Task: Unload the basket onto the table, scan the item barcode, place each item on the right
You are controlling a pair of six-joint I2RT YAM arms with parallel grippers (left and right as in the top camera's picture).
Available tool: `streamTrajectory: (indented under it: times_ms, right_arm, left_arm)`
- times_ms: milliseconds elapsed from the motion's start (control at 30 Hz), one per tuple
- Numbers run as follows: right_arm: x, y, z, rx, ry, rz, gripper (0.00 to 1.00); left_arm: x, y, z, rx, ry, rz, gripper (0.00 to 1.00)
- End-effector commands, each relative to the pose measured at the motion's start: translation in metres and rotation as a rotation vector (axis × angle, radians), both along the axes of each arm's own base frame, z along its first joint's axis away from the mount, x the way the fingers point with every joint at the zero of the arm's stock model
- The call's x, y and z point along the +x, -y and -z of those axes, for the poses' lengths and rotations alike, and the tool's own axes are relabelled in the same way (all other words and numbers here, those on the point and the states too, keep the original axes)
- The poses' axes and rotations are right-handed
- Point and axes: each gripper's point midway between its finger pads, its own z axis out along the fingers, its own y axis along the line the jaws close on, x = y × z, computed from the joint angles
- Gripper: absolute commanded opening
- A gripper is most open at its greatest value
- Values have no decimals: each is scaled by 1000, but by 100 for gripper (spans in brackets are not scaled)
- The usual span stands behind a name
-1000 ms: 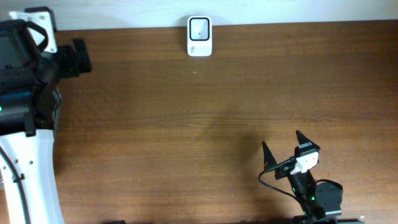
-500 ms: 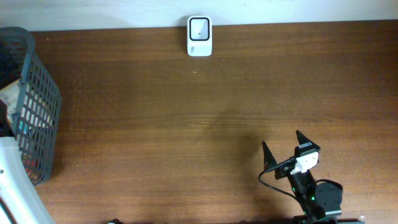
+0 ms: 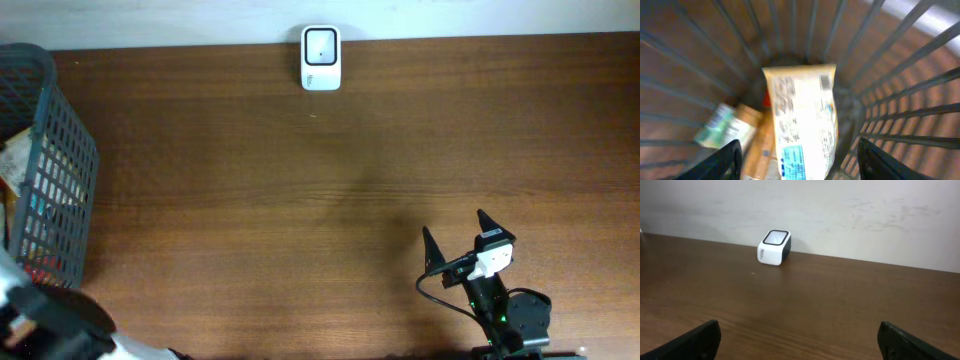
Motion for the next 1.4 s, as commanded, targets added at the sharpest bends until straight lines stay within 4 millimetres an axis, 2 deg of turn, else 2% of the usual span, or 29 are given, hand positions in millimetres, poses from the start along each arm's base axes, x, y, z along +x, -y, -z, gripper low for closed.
streamTrajectory:
  times_ms: [0,100,233,300,433,567,600,633,700,733,800,867,900,1000,1033,1067,1100,1133,1167,1200,1267,1300,1333,1367]
  right_arm:
    - [0,2,4,2,-10,12,99]
    - [0,1,4,2,-10,11,99]
    - [0,2,4,2,-10,12,99]
    - [0,1,4,2,-10,11,99]
    - [0,2,4,2,-10,12,99]
    - [0,2,4,2,-10,12,99]
    - [0,1,4,2,-10,11,99]
    - [0,2,4,2,-10,12,99]
    - [0,2,4,2,-10,12,99]
    - [0,1,4,2,-10,11,99]
    - [0,1,4,2,-10,11,99]
    - [0,1,4,2,-10,11,99]
    - [0,2,4,2,-10,12,99]
    - [0,2,4,2,-10,12,99]
    - [0,2,4,2,-10,12,99]
    - [0,1,4,2,-10,11,99]
    - [0,2,4,2,-10,12,99]
    - [0,2,4,2,-10,12,99]
    - [0,2,4,2,-10,12,99]
    - [0,2,4,2,-10,12,99]
    - [0,2,4,2,-10,12,99]
    - [0,2,4,2,-10,12,99]
    - [0,1,4,2,-10,11,99]
    - [0,2,4,2,-10,12,99]
  left_arm:
    - [18,-4,64,-159,-50,-8,69]
    - [18,-15,108,-232,-99,-57,70]
    - [26,-20,145,-264,-133,-55,75]
    - [30,-24,170,-281,-158,-58,77]
    - [32,-26,199,-293,-191,-63,78]
    - [35,-24,216,-309,-211,-57,74]
    - [34,-23,222,-317,-220,-57,72]
    - [34,-22,227,-322,-227,-57,65]
    - [35,-23,226,-321,-224,-57,35]
    - [38,-24,216,-310,-207,-54,19]
    - [43,-24,185,-297,-163,-39,1]
    - [45,-26,149,-257,-119,-35,0]
    - [46,-26,119,-224,-81,-32,0]
    - [31,-13,-2,-77,86,-19,0]
    - [23,-5,-33,-39,131,-16,0]
    - [16,2,-55,-10,164,-12,0]
    - [3,21,-98,38,234,-2,0]
    - [-6,39,-128,77,285,16,0]
    - [-13,57,-152,109,327,38,0]
    - [-22,83,-176,137,370,76,0]
    - [-27,131,-192,131,390,166,0]
    - [-26,155,-189,107,375,219,0]
    - [-23,168,-184,87,357,251,0]
    - [-18,190,-173,51,321,307,0]
